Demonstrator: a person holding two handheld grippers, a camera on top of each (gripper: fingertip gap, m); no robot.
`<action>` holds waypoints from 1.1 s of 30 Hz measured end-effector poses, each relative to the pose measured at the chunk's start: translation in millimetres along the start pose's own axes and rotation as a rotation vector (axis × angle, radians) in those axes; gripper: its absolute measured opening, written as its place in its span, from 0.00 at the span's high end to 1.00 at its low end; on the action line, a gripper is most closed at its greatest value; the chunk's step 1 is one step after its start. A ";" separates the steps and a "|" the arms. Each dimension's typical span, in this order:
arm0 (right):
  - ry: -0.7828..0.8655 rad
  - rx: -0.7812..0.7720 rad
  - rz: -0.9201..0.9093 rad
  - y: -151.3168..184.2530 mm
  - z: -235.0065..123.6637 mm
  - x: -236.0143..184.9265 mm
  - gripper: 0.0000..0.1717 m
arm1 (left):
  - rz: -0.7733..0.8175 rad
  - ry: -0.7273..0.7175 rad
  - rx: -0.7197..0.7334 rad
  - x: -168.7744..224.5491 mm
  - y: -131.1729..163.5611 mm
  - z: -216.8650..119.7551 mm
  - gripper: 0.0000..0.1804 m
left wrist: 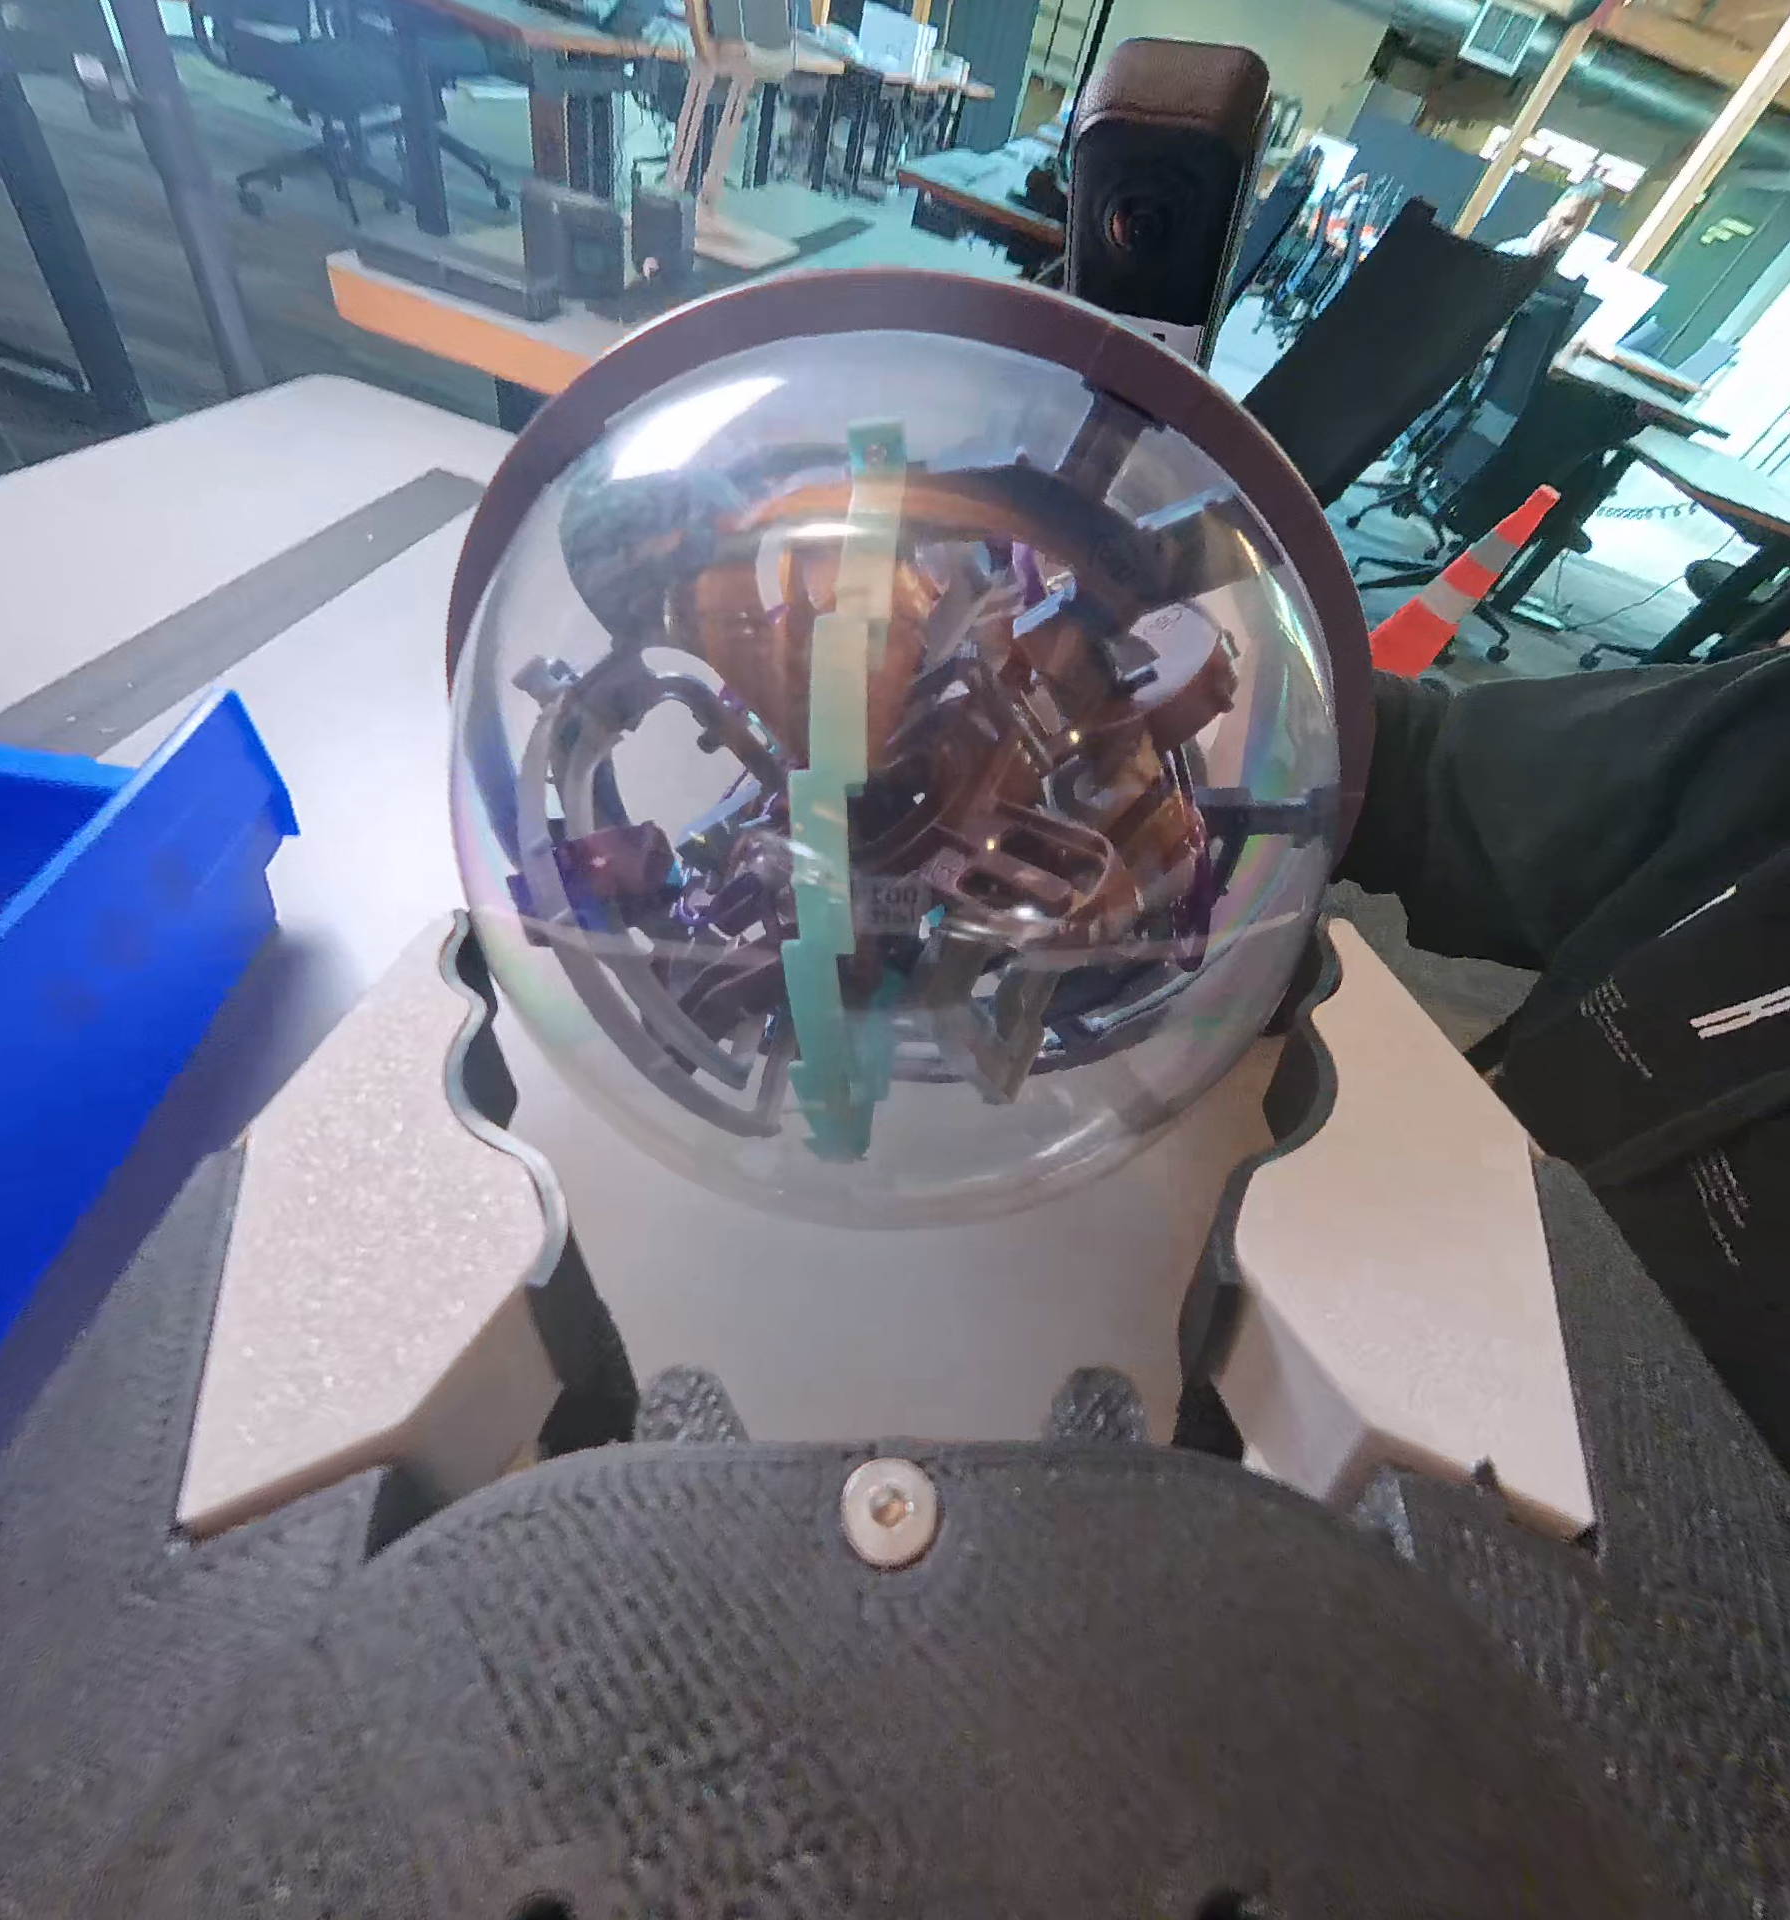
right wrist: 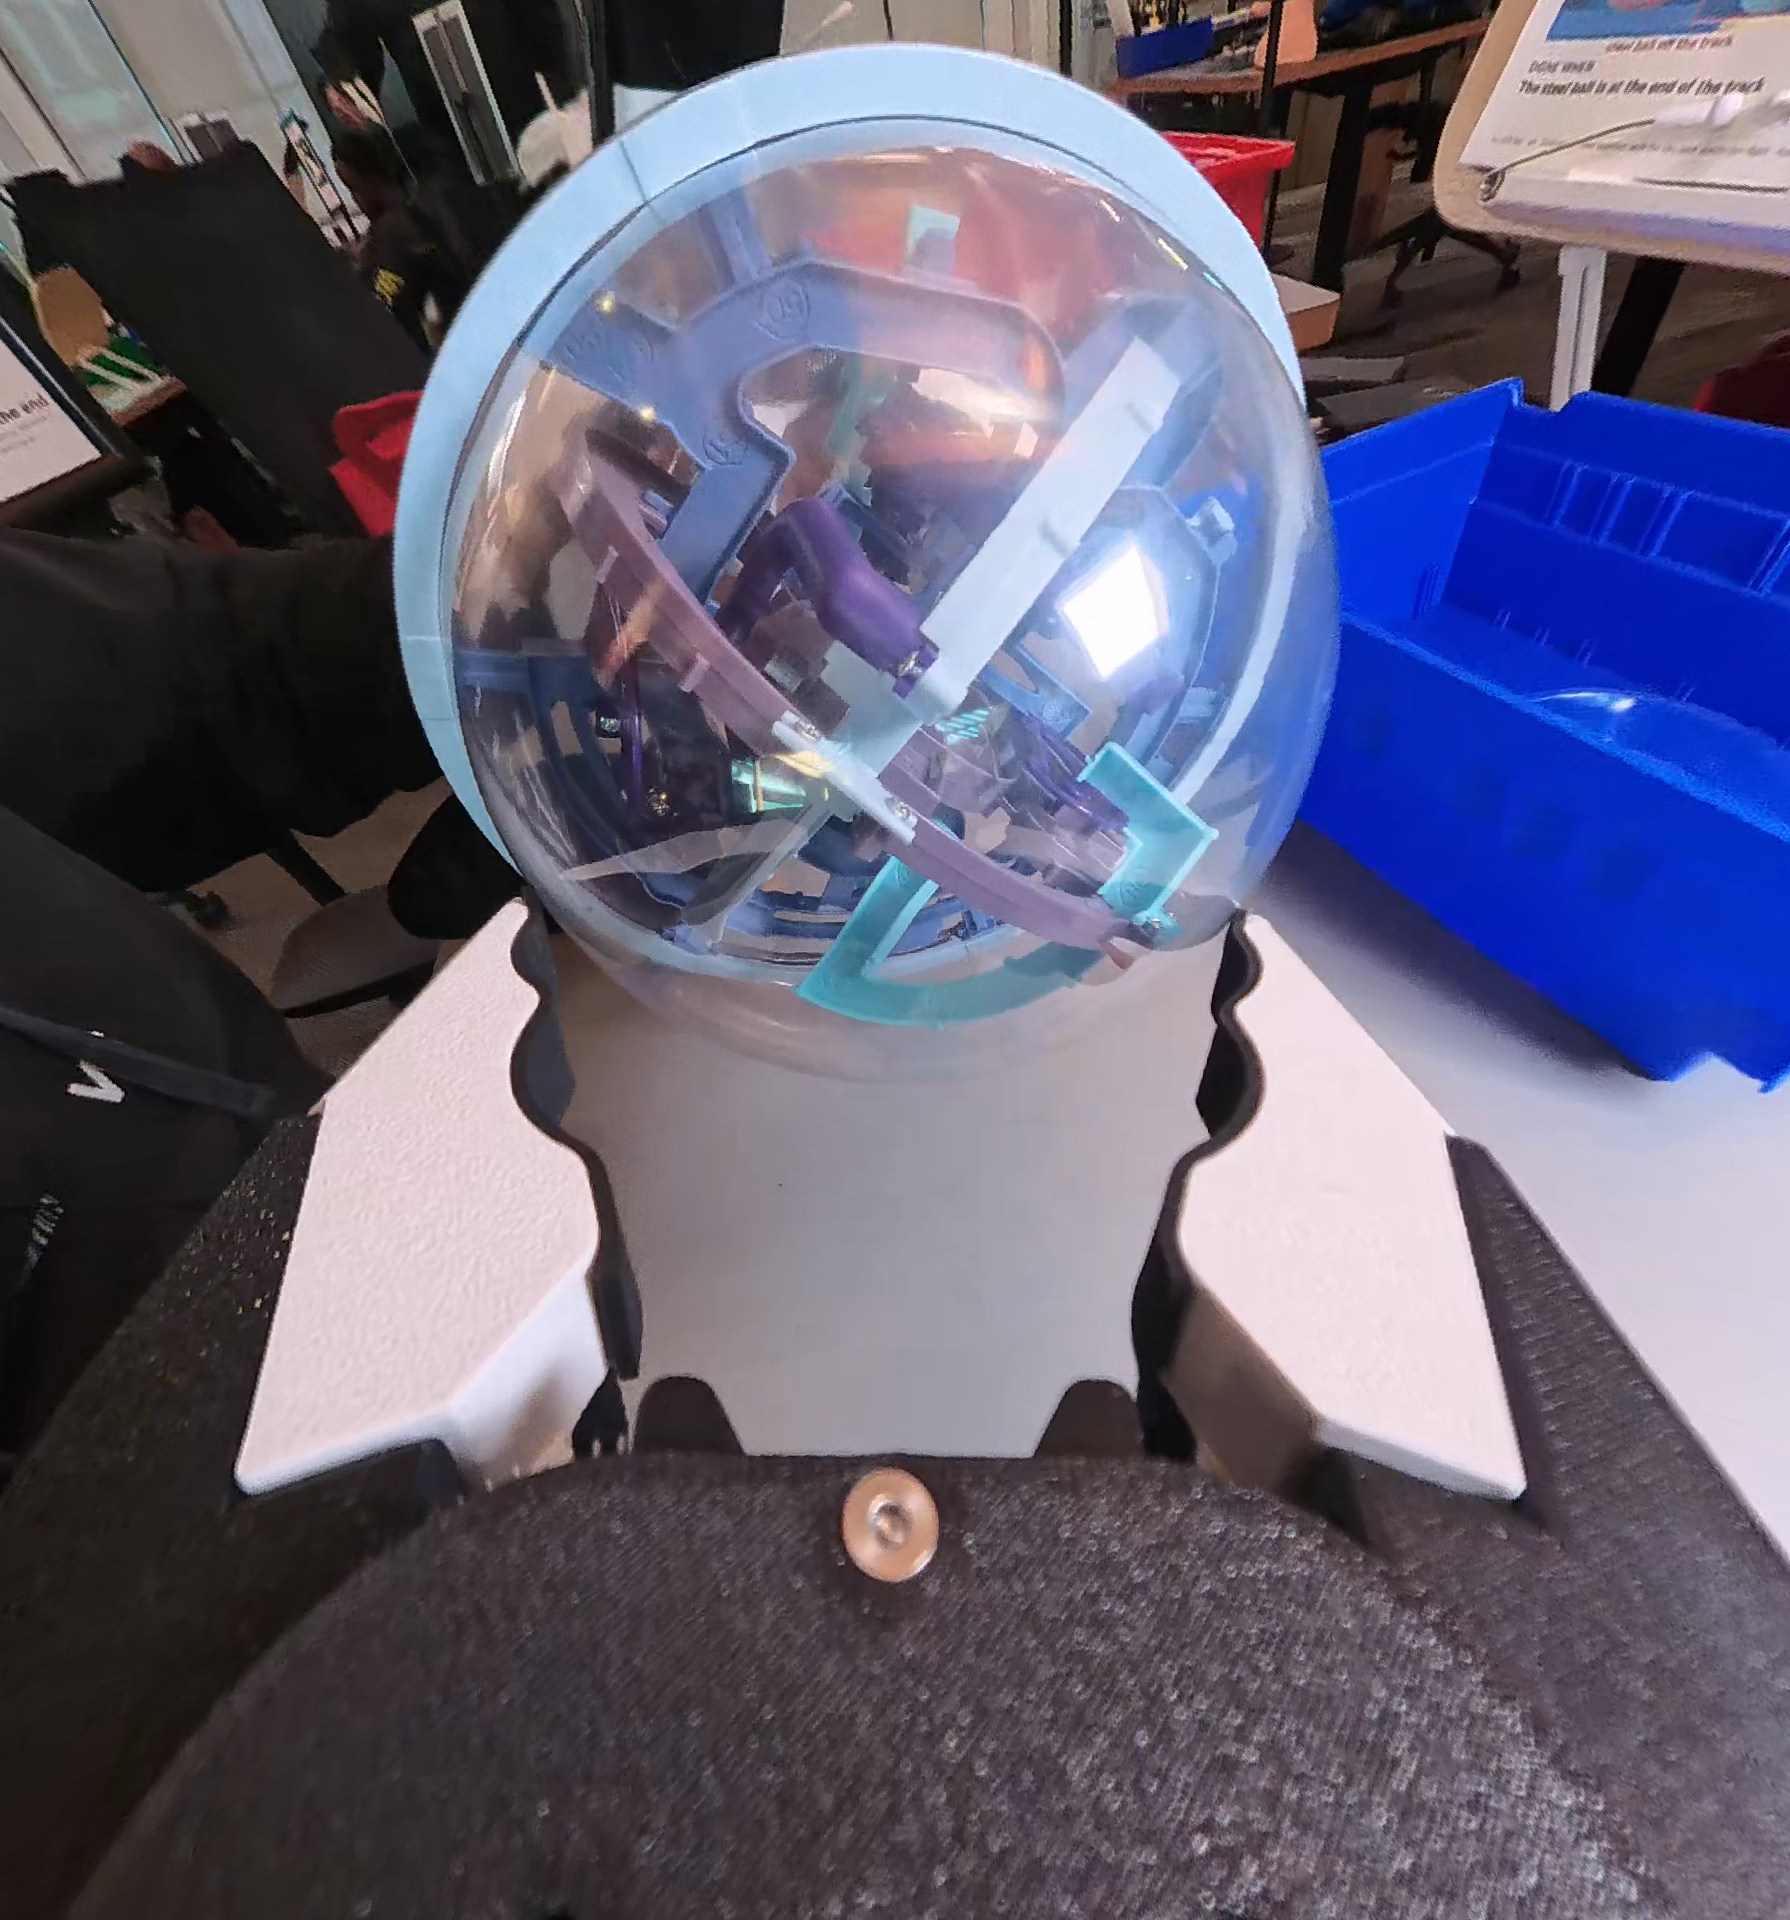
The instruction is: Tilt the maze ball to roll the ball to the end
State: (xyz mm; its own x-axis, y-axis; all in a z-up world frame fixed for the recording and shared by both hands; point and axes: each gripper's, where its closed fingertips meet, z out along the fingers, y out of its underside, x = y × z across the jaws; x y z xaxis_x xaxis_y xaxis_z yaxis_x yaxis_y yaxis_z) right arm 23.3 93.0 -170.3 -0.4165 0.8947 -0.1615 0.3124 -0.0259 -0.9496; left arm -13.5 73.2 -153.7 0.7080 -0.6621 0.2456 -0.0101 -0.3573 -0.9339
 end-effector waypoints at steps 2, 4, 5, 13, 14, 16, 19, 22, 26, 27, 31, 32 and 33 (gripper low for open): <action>0.016 -0.030 -0.023 -7.8 -5.7 0.0 0.29 | 0.014 0.011 0.032 1.9 -6.9 1.0 0.19; 0.028 -0.057 -0.041 -15.7 -11.2 -0.6 0.29 | 0.022 0.020 0.057 4.3 -14.1 1.7 0.19; 0.031 -0.067 -0.047 -19.6 -13.8 -1.0 0.29 | 0.024 0.022 0.069 5.6 -17.8 1.9 0.19; 0.010 -0.178 0.045 -27.9 -28.3 -8.7 0.29 | -0.071 0.053 0.113 16.4 -31.4 6.6 0.19; 0.007 -0.191 0.062 -26.7 -29.6 -9.9 0.29 | -0.087 0.060 0.117 17.6 -30.7 7.7 0.19; -0.001 -0.210 0.101 -22.8 -31.5 -12.8 0.29 | -0.124 0.072 0.111 20.1 -27.8 10.1 0.19; -0.035 -0.212 0.194 -10.9 -30.4 -18.3 0.29 | -0.199 0.078 0.075 23.0 -20.7 12.8 0.19; -0.090 -0.197 0.320 8.6 -25.0 -23.9 0.29 | -0.304 0.079 0.022 22.8 -7.3 15.5 0.19; -0.145 -0.188 0.469 37.6 -16.4 -29.8 0.30 | -0.445 0.102 -0.036 19.6 19.4 20.8 0.19; -0.149 -0.192 0.491 44.2 -15.0 -30.7 0.30 | -0.469 0.112 -0.044 19.1 26.5 22.5 0.19; -0.148 -0.216 0.541 64.9 -13.4 -32.8 0.30 | -0.528 0.153 -0.056 19.1 49.8 29.5 0.19; -0.150 -0.220 0.552 68.5 -13.4 -33.1 0.30 | -0.540 0.159 -0.059 19.3 53.9 31.1 0.19; -0.152 -0.223 0.564 71.7 -13.3 -33.5 0.30 | -0.552 0.163 -0.061 19.2 57.1 32.5 0.19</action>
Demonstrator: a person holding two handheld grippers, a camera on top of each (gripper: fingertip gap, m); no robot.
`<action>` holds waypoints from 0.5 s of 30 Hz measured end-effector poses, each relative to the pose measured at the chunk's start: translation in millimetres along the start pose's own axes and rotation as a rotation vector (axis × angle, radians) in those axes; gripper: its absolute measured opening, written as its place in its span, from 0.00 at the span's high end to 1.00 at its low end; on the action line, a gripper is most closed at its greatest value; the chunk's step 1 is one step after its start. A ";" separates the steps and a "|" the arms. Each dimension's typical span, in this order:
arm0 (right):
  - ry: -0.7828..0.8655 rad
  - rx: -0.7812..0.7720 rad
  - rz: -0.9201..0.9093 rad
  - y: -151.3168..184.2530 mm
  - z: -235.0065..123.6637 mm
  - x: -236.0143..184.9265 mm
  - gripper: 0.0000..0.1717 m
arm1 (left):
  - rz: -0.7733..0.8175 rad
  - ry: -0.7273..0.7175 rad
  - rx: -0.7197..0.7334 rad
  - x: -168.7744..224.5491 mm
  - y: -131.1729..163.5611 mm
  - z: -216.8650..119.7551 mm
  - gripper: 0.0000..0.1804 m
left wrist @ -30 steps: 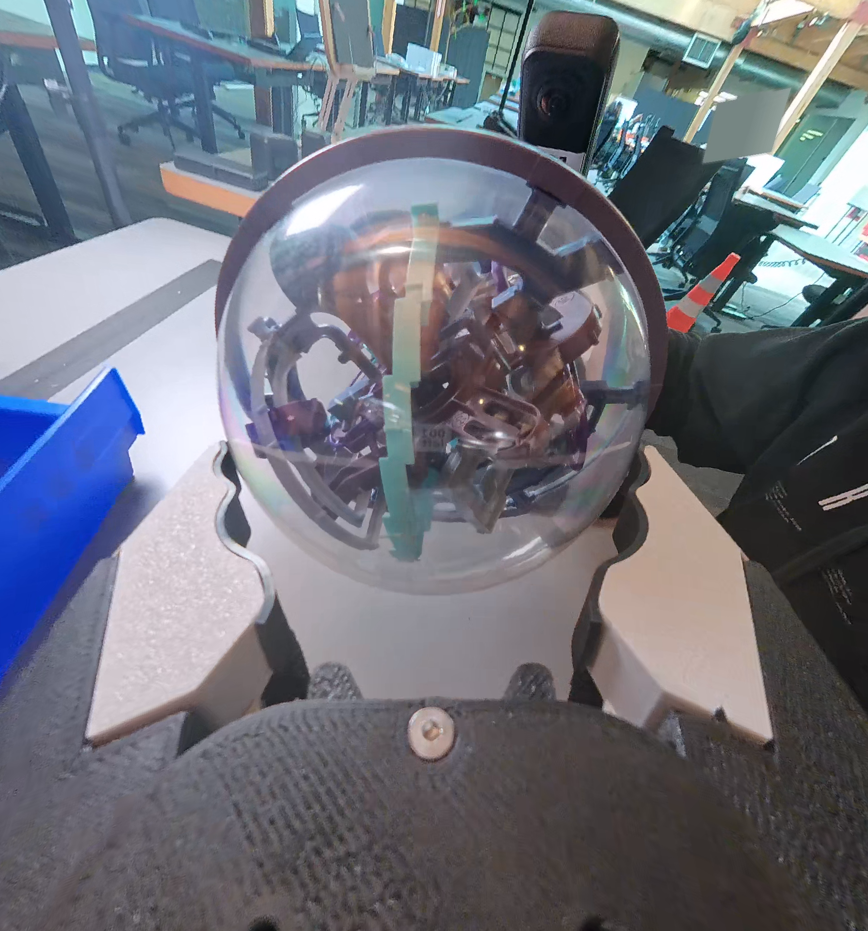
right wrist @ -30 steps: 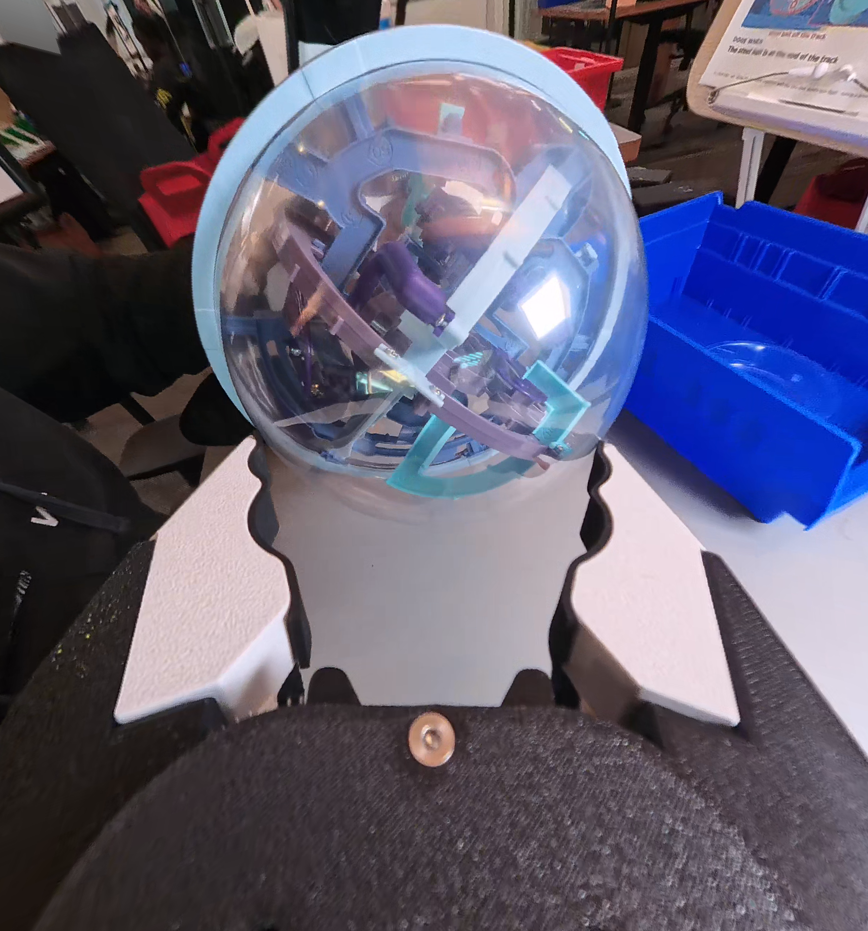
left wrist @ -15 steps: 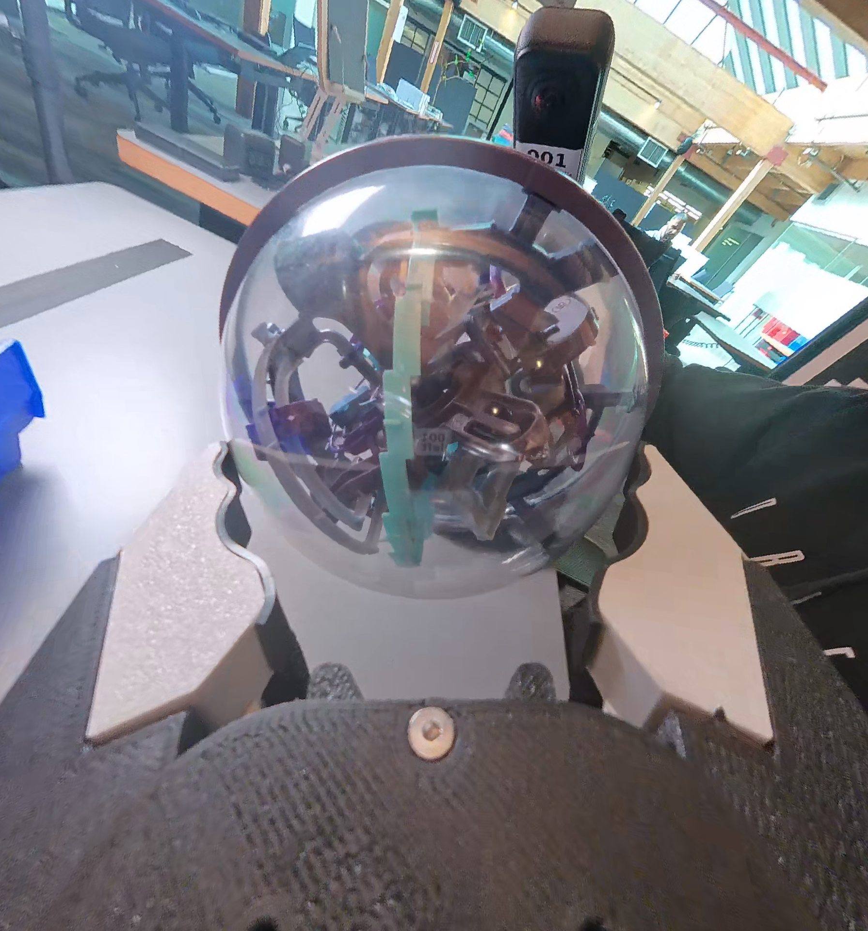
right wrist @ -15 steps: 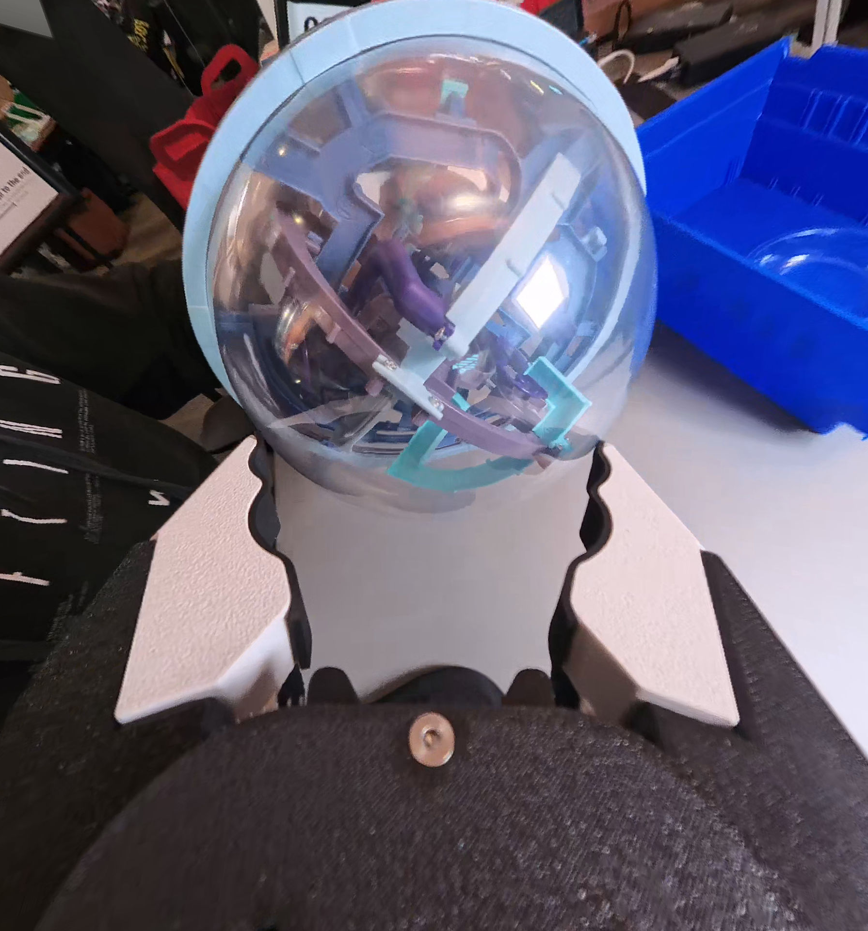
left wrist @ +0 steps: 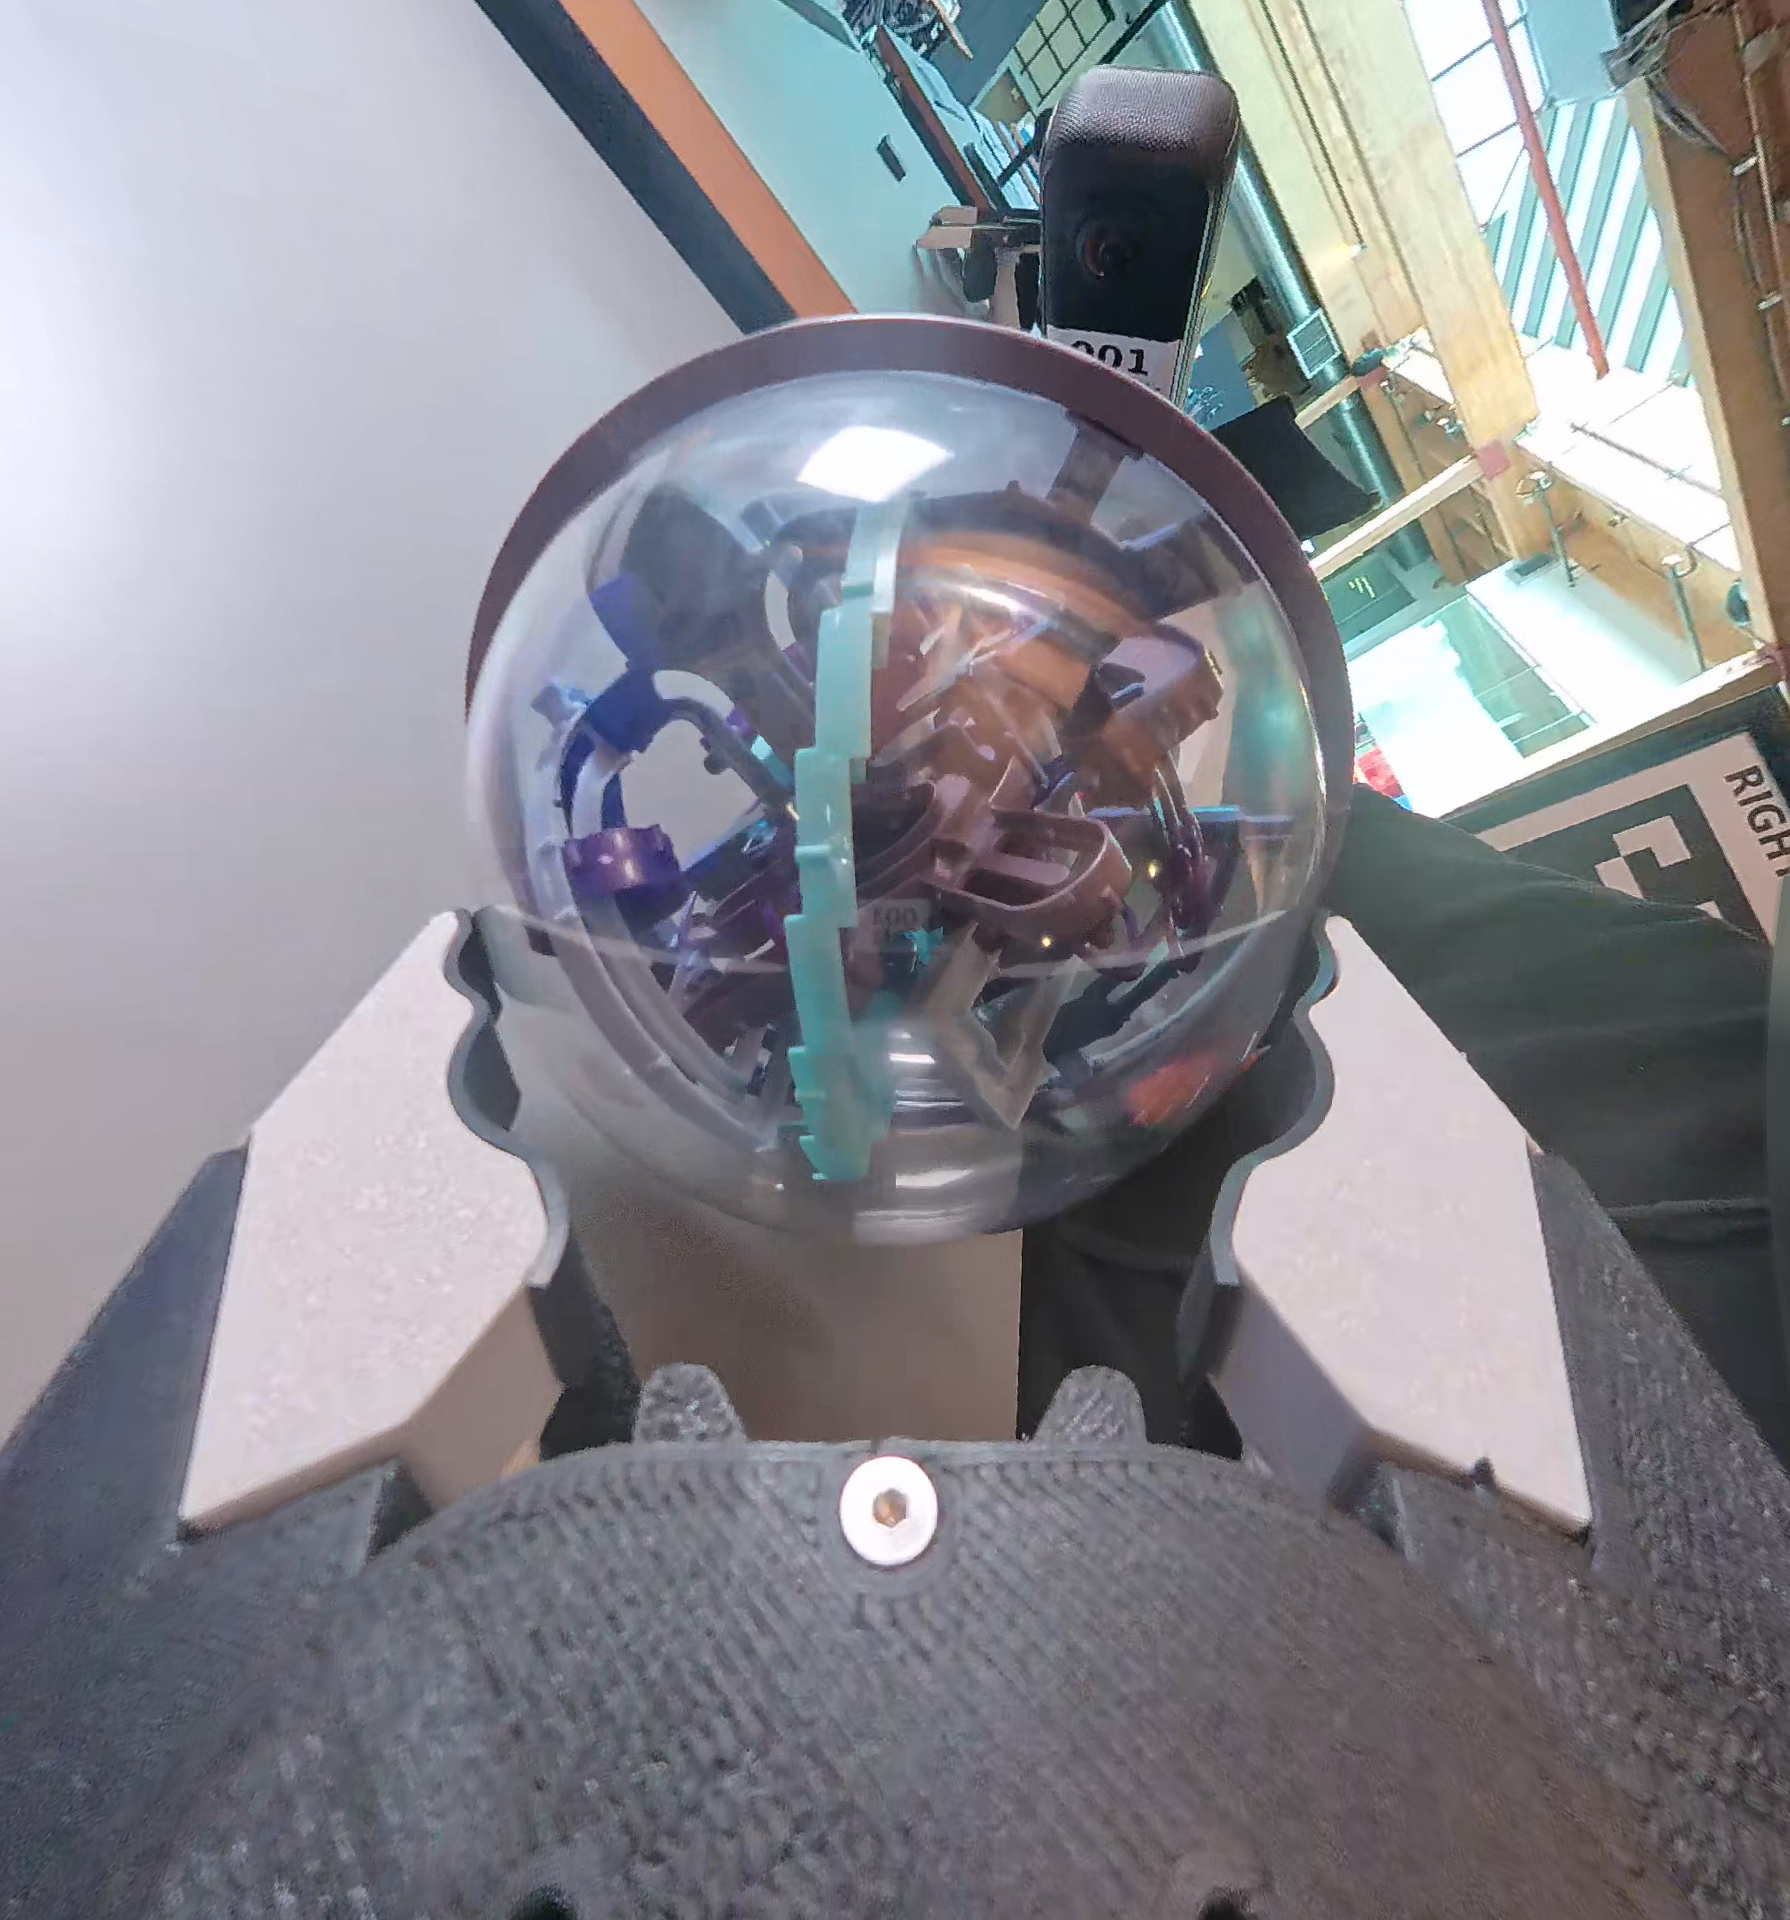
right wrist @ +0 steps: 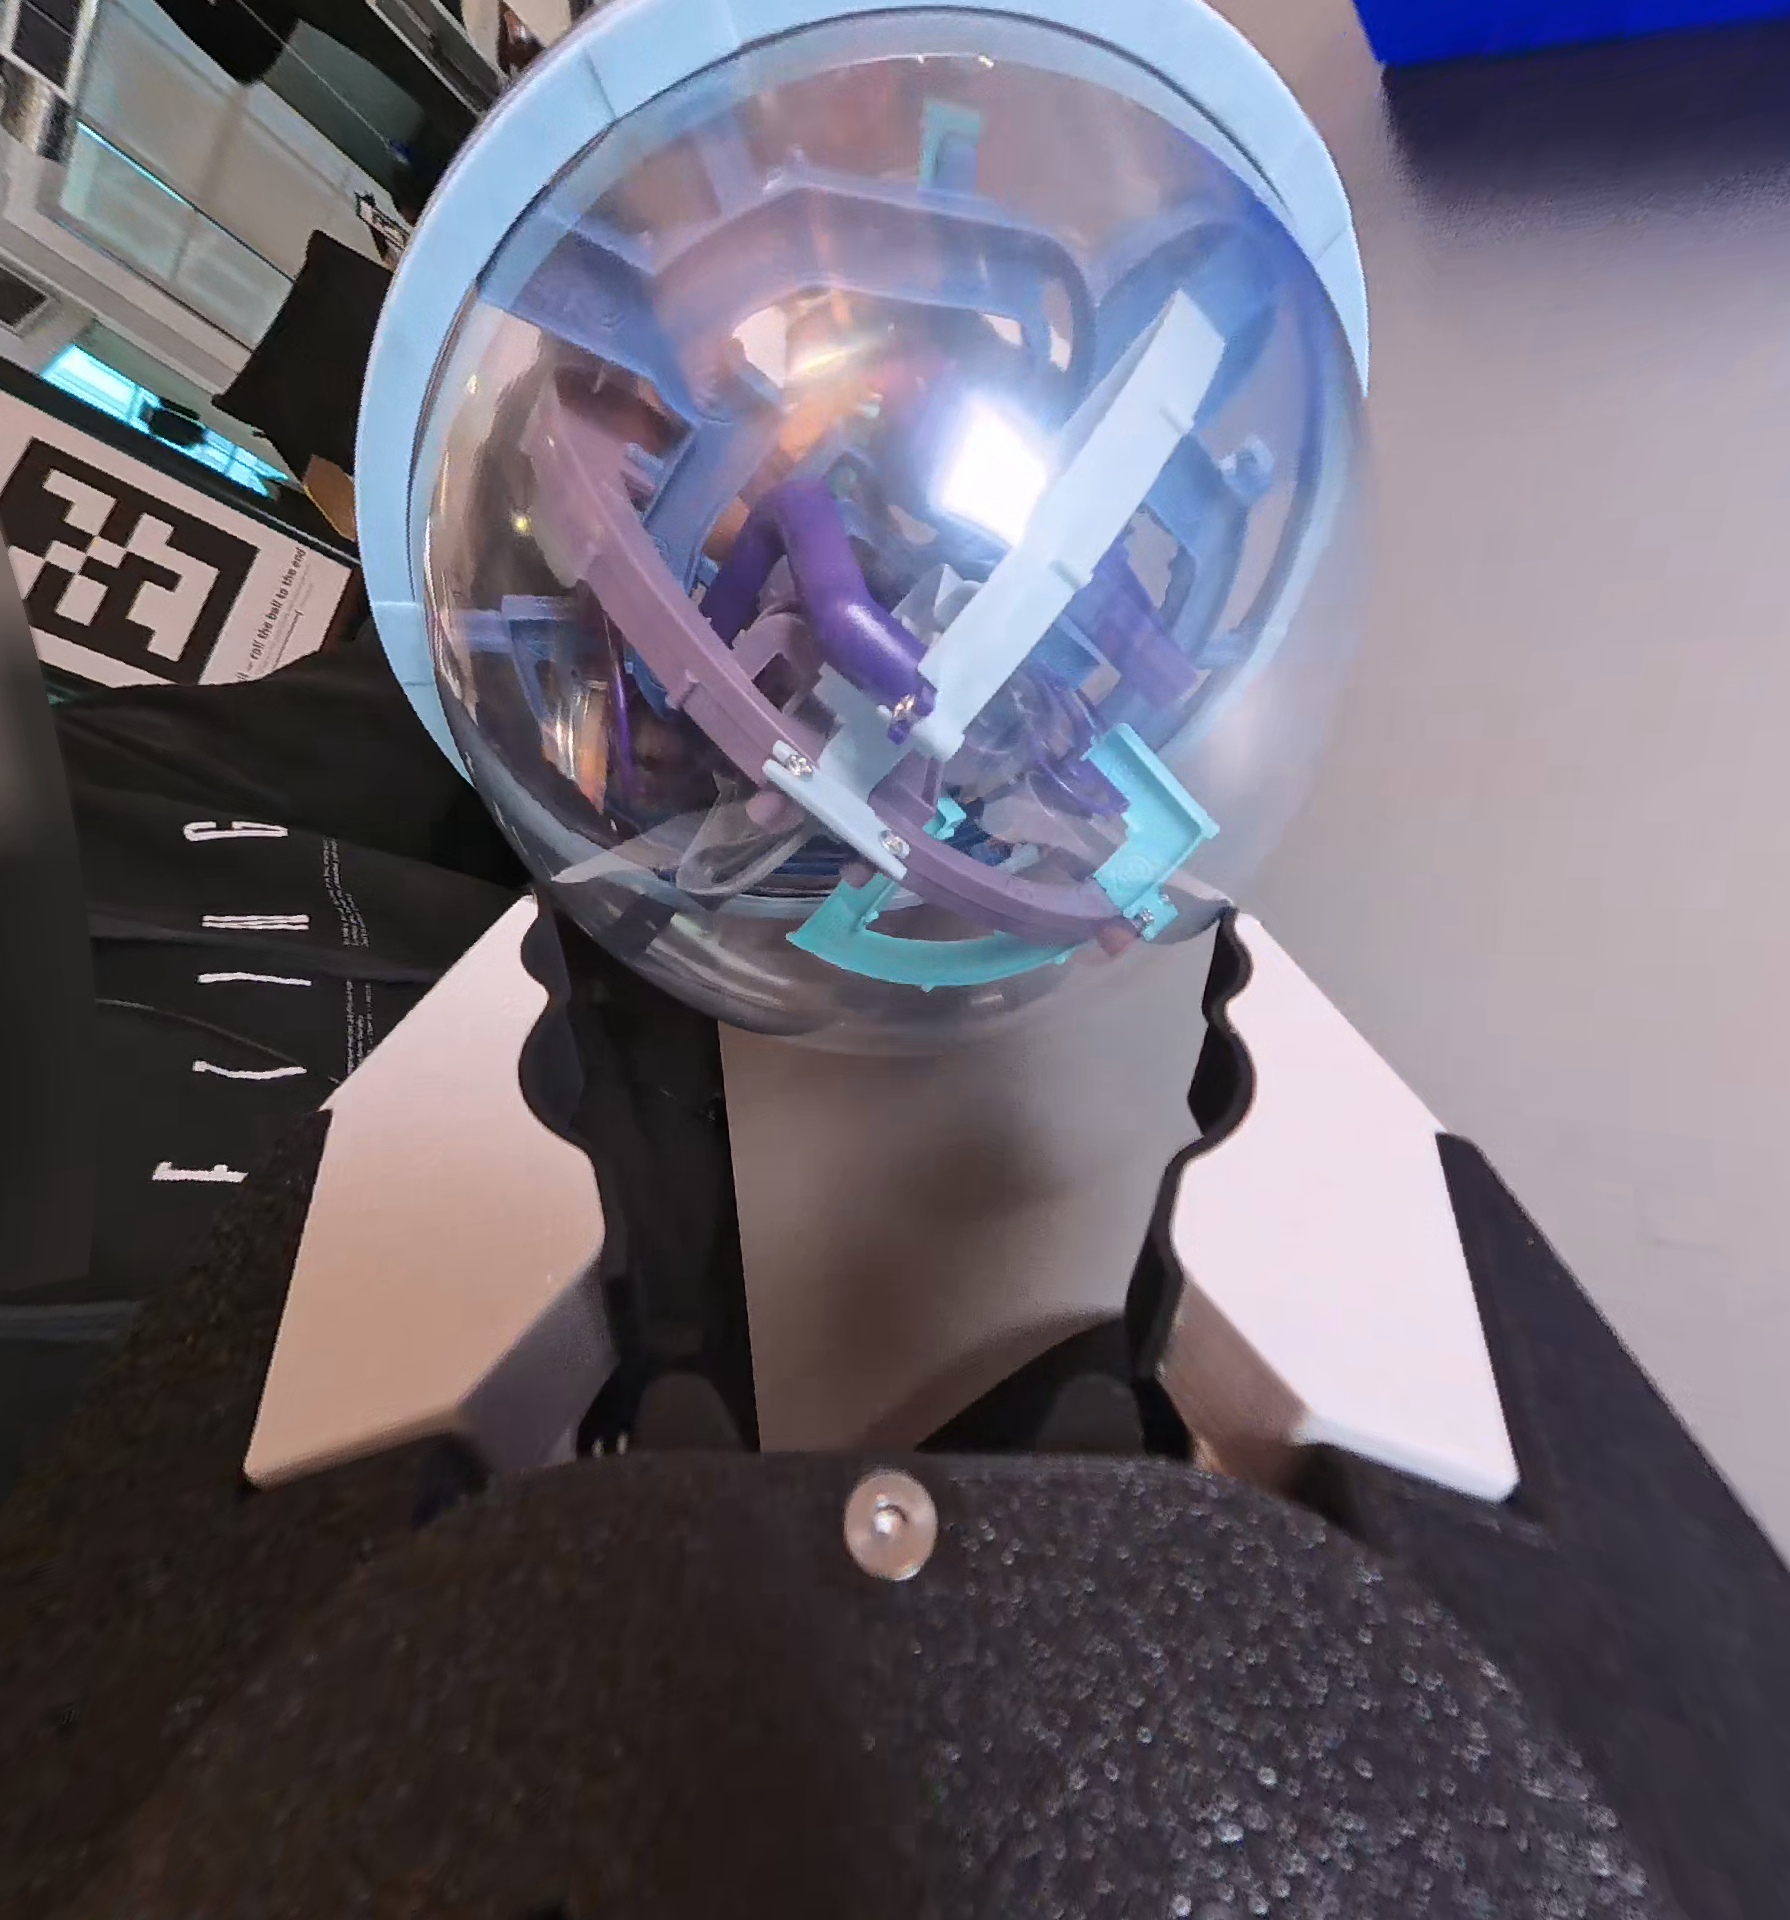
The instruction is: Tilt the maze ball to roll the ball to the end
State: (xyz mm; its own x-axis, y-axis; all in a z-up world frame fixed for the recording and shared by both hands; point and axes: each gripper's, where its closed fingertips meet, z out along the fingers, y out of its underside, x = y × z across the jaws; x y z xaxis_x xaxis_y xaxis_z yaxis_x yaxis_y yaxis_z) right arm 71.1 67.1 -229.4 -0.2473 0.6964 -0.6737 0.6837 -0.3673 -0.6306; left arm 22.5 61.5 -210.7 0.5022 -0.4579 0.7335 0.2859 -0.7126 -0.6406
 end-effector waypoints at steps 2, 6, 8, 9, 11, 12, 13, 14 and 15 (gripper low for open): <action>-0.009 -0.009 0.024 5.9 2.1 2.2 0.30 | -0.024 0.004 -0.013 -3.5 4.8 2.0 0.19; -0.011 -0.022 0.025 15.0 7.7 7.2 0.31 | -0.050 -0.020 -0.065 -9.3 12.3 2.4 0.19; 0.030 -0.030 -0.023 18.7 11.0 12.8 0.32 | -0.069 -0.047 -0.086 -15.4 15.4 0.9 0.20; 0.052 -0.037 -0.054 20.3 12.3 15.0 0.32 | -0.081 -0.054 -0.091 -17.9 16.5 0.1 0.20; 0.078 -0.047 -0.105 21.2 12.5 15.7 0.30 | -0.087 -0.053 -0.095 -17.0 15.9 -1.0 0.21; 0.100 -0.057 -0.134 21.0 10.7 16.6 0.29 | -0.078 -0.057 -0.097 -15.6 14.7 -1.0 0.21; 0.122 -0.063 -0.171 19.3 7.5 15.9 0.28 | -0.064 -0.067 -0.102 -14.4 13.7 -0.5 0.21; 0.132 -0.060 -0.203 15.7 3.1 12.1 0.28 | -0.044 -0.080 -0.106 -13.3 12.3 0.3 0.22; 0.134 -0.053 -0.230 11.0 -2.0 5.6 0.27 | -0.024 -0.097 -0.109 -12.4 10.9 1.1 0.22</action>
